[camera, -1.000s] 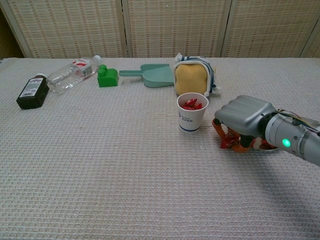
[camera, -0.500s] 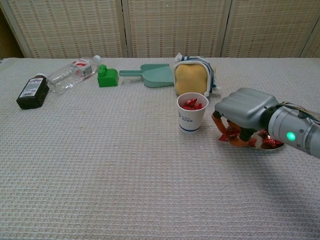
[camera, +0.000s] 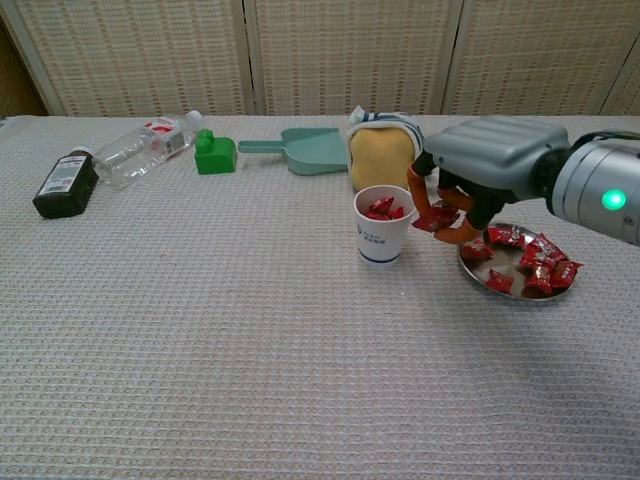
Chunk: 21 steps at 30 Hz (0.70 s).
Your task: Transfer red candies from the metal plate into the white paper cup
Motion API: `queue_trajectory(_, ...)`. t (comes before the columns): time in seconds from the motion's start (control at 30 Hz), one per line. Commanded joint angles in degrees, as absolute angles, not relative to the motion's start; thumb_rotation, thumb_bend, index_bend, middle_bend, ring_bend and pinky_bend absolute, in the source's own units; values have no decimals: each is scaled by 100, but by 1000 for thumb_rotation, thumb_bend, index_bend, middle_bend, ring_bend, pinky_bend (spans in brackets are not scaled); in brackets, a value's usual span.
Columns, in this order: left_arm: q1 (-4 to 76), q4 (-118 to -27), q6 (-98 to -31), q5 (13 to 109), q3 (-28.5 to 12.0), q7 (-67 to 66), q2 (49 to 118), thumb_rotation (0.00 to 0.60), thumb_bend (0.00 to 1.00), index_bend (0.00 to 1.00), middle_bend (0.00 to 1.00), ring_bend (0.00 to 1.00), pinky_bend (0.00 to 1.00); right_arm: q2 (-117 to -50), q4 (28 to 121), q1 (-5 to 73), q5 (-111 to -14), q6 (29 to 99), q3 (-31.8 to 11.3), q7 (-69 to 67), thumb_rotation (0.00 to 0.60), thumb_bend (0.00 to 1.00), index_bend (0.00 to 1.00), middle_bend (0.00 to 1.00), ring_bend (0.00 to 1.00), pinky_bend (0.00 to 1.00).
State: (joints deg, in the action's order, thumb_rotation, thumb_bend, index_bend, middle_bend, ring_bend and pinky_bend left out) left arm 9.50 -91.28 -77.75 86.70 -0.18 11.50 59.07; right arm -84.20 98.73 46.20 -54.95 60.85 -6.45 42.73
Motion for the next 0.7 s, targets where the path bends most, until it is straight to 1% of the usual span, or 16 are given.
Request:
queue_trajectory(0.03, 956, -9130, -7754, 8659, -16, 1165, 5898, 600, 1000, 91, 197, 103, 330, -8437, 9860, 4751, -5383, 6011, -879, 4171, 600, 227, 594, 805, 763, 1000)
queue_trajectory(0.13, 959, -9129, -7752, 8668, -14, 1164, 5898, 600, 1000, 91, 197, 104, 330, -8593, 9658, 4917, -5236, 5939, -1078, 4145, 600, 228, 594, 805, 763, 1000)
queue_trajectory(0.23, 962, -9127, -7743, 8658, -15, 1162, 5898, 600, 1000, 91, 197, 104, 331, -8816, 9389, 5089, -5095, 5858, -1176, 4204, 600, 229, 591, 805, 763, 1000)
queue_trajectory(0.5, 973, -9103, -7697, 8621, -20, 1222, 5883, 600, 1000, 91, 196, 104, 331, -9335, 8718, 5418, -4804, 5670, -1211, 4359, 600, 228, 559, 805, 762, 1000)
queue_trajectory(0.6, 962, -9095, -7718, 8608, -30, 1250, 5879, 600, 1000, 91, 195, 104, 331, -9427, 8584, 5474, -4687, 5655, -1182, 4442, 600, 228, 527, 805, 756, 1000)
queue_trajectory(0.7, 952, -9089, -7743, 8613, -34, 1270, 5879, 600, 1000, 92, 194, 105, 332, -9426, 8559, 5520, -4535, 5622, -1151, 4546, 600, 228, 447, 805, 747, 1000)
